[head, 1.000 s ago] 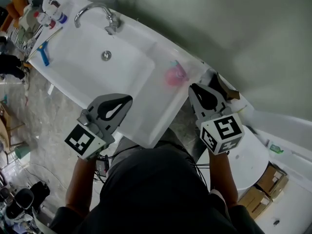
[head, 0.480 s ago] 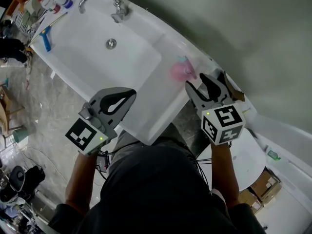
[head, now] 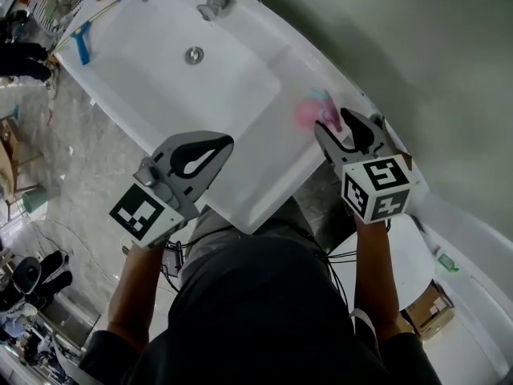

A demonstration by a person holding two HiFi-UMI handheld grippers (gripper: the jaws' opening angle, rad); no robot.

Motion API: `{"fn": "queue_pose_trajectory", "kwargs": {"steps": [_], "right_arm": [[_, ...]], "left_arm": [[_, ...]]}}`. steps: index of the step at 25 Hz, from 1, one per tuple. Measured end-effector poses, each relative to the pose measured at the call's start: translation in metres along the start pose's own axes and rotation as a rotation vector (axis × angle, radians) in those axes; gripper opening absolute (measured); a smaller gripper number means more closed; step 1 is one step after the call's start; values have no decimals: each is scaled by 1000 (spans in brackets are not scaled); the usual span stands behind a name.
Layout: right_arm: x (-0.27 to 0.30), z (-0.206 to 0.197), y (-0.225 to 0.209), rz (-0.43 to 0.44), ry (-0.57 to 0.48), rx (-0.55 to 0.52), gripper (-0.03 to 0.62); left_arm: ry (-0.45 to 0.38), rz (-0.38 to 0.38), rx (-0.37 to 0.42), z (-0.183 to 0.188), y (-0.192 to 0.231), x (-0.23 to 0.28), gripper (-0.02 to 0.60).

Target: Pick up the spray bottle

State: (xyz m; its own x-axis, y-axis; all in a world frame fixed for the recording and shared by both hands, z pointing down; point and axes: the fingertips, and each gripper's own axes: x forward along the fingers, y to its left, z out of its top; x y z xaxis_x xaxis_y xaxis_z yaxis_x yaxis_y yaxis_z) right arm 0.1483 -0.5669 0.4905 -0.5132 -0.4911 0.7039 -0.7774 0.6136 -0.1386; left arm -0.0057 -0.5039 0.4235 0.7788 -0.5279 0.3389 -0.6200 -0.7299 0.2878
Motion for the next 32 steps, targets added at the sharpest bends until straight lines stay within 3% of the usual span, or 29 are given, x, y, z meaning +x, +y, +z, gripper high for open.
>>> {"fn": "queue_pose_trajectory", "kwargs": {"steps": [20, 23, 32], "right_arm": [[38, -29, -19, -6, 99, 8, 218], [40, -33, -21, -23, 100, -18, 132], [26, -26, -8, -31, 91, -27, 129]], "left_arm": [[37, 51, -2, -15, 29, -7, 3], [39, 56, 4, -18, 30, -10, 3], [15, 38, 19, -9, 23, -20, 3]]}}
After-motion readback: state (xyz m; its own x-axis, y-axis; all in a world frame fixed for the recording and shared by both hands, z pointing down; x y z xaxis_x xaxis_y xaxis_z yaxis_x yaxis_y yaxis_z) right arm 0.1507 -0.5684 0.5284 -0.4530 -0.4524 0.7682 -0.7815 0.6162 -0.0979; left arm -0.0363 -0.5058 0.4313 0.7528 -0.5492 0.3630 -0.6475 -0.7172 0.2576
